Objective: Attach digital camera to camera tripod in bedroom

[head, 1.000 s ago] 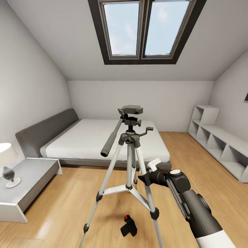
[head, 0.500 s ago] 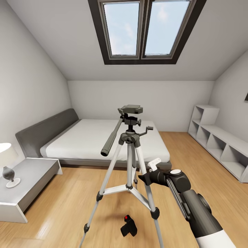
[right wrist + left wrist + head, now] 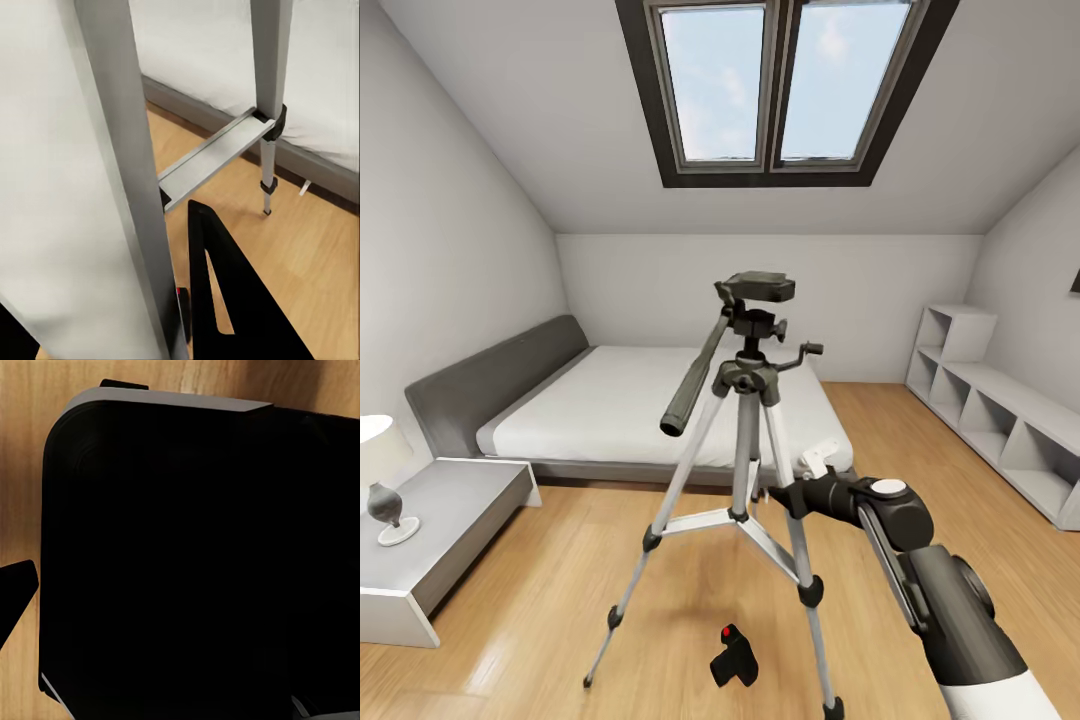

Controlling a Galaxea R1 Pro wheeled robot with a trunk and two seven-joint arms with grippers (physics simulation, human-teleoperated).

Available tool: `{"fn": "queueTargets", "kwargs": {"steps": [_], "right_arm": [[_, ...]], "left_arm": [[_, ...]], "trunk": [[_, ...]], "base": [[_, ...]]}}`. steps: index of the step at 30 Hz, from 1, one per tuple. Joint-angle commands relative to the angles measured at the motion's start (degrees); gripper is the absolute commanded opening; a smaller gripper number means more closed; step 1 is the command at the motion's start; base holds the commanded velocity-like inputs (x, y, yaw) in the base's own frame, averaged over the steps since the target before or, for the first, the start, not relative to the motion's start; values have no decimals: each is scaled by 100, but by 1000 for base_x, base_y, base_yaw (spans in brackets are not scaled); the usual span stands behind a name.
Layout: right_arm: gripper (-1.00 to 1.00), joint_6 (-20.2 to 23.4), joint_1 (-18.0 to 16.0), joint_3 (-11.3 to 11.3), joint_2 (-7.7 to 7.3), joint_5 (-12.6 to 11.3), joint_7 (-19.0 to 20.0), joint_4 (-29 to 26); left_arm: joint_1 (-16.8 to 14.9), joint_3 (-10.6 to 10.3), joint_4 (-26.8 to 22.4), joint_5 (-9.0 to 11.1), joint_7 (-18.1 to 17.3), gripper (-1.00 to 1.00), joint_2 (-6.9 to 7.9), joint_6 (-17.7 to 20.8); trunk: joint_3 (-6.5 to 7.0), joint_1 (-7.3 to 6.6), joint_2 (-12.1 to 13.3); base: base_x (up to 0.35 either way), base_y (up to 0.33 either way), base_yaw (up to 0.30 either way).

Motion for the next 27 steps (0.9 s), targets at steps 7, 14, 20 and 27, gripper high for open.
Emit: {"fn": "queueTargets", "kwargs": {"steps": [7, 14, 20, 27], "right_arm": [[-100, 144, -170, -149, -19, 16, 238, -74], [-100, 524, -348, -415, -29, 11, 633, -84], [-100, 737, -407, -467, -37, 16, 784, -86], [-100, 909, -424, -489, -119, 17, 829, -84]], "left_arm": [[1, 18, -4, 50, -2, 100, -2, -9], [-1, 20, -4, 50, -2, 100, -2, -9], [1, 18, -4, 50, -2, 100, -2, -9], [0, 17, -11, 44, -9, 100, -35, -10]], "trunk": [[-5, 0, -3], [-5, 0, -3], [-5, 0, -3], [-5, 0, -3]], "base": [[0, 0, 0], [0, 0, 0], [0, 0, 0], [0, 0, 0]]}}
